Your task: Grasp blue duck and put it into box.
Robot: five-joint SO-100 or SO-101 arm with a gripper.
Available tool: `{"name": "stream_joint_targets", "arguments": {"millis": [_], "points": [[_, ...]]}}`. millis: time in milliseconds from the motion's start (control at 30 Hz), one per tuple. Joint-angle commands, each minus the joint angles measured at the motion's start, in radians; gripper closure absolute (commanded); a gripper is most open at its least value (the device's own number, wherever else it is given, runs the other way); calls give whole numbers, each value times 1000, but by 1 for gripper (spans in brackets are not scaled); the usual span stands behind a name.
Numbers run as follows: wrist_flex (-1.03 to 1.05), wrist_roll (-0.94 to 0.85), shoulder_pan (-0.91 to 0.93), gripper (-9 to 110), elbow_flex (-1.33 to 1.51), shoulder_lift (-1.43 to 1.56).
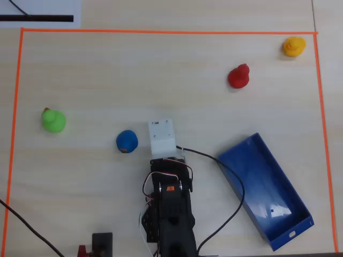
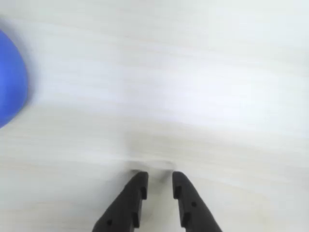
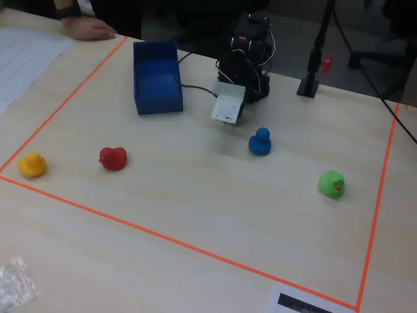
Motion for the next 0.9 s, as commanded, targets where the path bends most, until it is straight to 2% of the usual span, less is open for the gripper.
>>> {"name": "stream_joint_targets", "arguments": {"millis": [0, 867], "points": [[23, 0, 6, 97, 8, 2], [23, 0, 6, 94, 8, 2]]}}
